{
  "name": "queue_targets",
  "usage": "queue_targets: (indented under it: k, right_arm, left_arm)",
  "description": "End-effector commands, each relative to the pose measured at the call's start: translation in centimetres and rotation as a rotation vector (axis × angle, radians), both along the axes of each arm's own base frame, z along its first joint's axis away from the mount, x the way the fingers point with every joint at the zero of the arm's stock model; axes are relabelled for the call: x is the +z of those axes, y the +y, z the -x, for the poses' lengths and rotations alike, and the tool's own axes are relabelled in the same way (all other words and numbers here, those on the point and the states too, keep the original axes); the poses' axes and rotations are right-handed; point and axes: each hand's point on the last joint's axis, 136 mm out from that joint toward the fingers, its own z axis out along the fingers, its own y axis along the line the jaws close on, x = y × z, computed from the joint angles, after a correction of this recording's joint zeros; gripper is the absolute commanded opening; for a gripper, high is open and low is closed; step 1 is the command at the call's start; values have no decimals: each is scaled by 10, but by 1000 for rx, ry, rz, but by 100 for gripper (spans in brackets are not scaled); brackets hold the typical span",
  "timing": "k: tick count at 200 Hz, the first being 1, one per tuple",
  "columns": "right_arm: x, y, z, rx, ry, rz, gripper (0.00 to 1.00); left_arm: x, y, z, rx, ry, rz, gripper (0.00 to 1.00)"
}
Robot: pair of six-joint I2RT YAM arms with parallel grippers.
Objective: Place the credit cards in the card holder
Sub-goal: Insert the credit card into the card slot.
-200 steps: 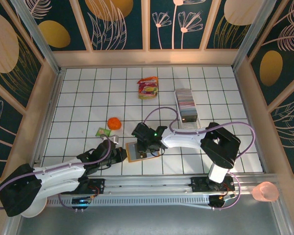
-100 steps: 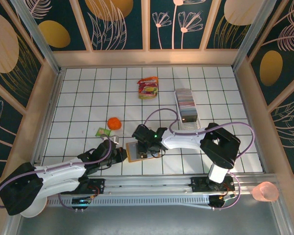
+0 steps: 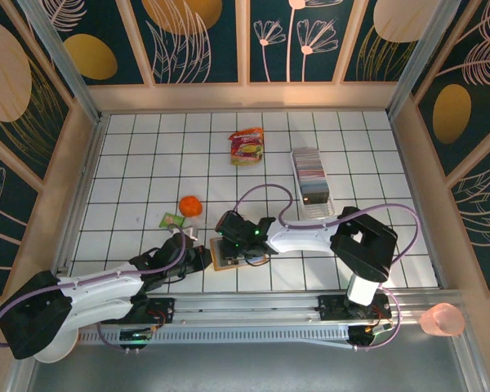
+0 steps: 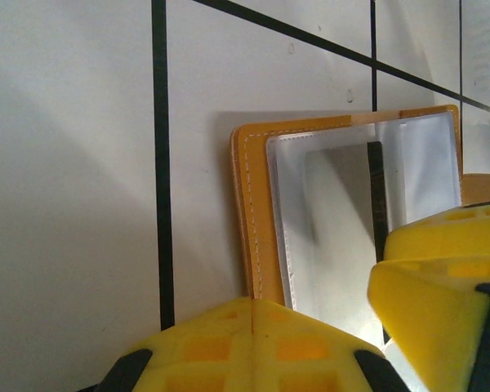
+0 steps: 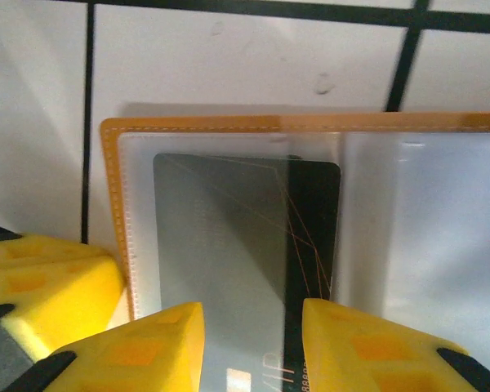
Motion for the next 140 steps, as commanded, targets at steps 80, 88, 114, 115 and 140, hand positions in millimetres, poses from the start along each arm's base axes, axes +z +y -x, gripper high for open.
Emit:
queue_targets:
  k: [80, 88, 114, 115, 140]
  right_arm:
    - [42, -23, -13, -110, -159, -8, 38]
    - [44, -38, -14, -154, -172, 17, 39]
    - [34, -81, -5, -245, -150, 89, 42]
    - [33, -82, -4, -246, -147, 90, 43]
    - [17, -90, 9, -253, -84, 82, 43]
  left_arm:
    - [2, 3, -3, 17, -21, -14, 0]
    - [3, 4, -4, 20, -27, -14, 0]
    - [12, 4, -8, 33, -58, 3, 0]
    - [12, 4, -8, 33, -59, 3, 0]
    - [20, 4, -11, 44, -86, 25, 0]
